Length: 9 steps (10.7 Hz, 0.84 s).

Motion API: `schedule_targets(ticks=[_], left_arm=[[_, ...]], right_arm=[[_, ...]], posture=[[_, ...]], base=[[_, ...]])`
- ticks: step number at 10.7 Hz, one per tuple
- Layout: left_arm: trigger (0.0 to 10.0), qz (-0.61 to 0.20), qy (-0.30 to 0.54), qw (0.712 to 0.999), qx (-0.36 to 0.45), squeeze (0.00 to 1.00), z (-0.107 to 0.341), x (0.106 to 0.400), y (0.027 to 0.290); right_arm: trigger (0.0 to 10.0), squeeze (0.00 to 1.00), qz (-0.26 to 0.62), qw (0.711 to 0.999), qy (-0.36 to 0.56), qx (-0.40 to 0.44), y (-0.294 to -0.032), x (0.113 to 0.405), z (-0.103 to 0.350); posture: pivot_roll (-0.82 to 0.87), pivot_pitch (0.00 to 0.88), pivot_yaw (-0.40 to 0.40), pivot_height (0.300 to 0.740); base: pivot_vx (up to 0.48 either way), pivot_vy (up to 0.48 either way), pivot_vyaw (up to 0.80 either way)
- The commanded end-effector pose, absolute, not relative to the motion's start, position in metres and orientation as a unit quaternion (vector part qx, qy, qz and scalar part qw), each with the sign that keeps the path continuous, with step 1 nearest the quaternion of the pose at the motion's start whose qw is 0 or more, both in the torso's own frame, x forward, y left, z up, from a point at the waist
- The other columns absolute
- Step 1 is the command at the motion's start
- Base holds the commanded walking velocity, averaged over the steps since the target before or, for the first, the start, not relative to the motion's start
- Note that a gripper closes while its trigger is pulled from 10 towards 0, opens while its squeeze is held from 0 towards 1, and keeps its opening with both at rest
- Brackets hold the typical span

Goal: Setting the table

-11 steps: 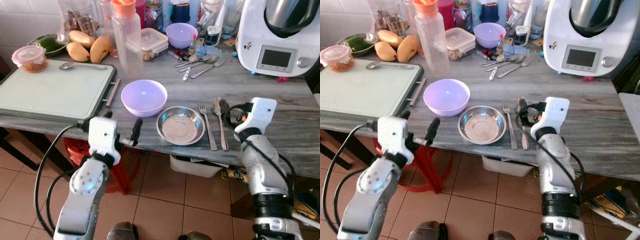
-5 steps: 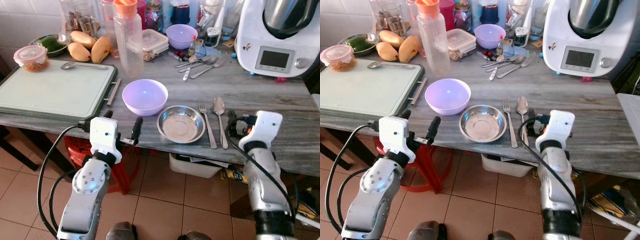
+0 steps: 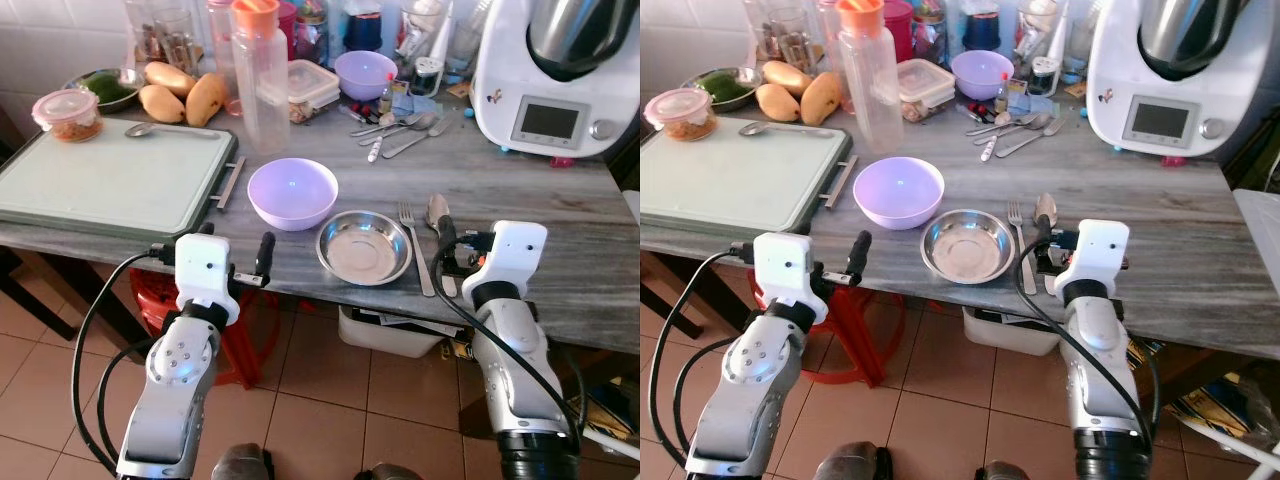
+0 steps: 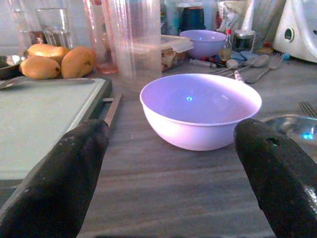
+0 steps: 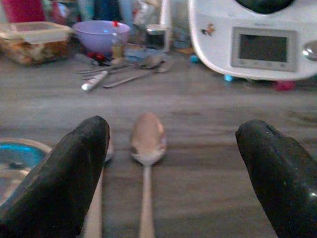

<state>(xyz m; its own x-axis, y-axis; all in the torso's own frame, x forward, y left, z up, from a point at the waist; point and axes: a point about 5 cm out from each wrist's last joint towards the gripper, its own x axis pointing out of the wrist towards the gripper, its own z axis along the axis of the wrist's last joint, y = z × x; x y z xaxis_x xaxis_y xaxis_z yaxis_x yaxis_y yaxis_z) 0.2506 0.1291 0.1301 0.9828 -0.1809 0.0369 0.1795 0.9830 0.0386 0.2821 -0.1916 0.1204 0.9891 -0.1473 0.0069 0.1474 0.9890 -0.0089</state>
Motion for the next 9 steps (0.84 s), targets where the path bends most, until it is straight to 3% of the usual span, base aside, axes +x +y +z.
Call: schedule_targets(ticks=[1,3,5,9], left_arm=[[10.0,-0.096,-0.014,0.995,0.024,0.00,0.129,0.251,0.128],[10.0,-0.103,-0.012,0.994,0.023,0.00,0.129,0.250,0.128],[10.0,-0.106,-0.013,0.994,0.025,0.00,0.131,0.248,0.130],[10.0,-0.120,0.004,0.992,0.042,0.00,0.135,0.235,0.140]], right_arm=[[10.0,0.00,-0.093,0.996,0.006,-0.001,-0.202,0.284,0.121],[10.0,0.00,-0.162,0.984,0.070,-0.034,-0.229,0.288,0.107],[10.0,0.00,-0.183,0.976,0.105,-0.054,-0.240,0.297,0.102],[10.0,0.00,-0.177,0.972,0.140,-0.058,-0.242,0.312,0.099]], posture=[[0.05,0.000,-0.022,0.740],[0.06,0.000,-0.022,0.740],[0.07,0.000,-0.014,0.740],[0.11,0.062,0.035,0.740]], base=[[0.000,0.000,0.00],[0.000,0.000,0.00],[0.000,0.000,0.00],[0.000,0.000,0.00]])
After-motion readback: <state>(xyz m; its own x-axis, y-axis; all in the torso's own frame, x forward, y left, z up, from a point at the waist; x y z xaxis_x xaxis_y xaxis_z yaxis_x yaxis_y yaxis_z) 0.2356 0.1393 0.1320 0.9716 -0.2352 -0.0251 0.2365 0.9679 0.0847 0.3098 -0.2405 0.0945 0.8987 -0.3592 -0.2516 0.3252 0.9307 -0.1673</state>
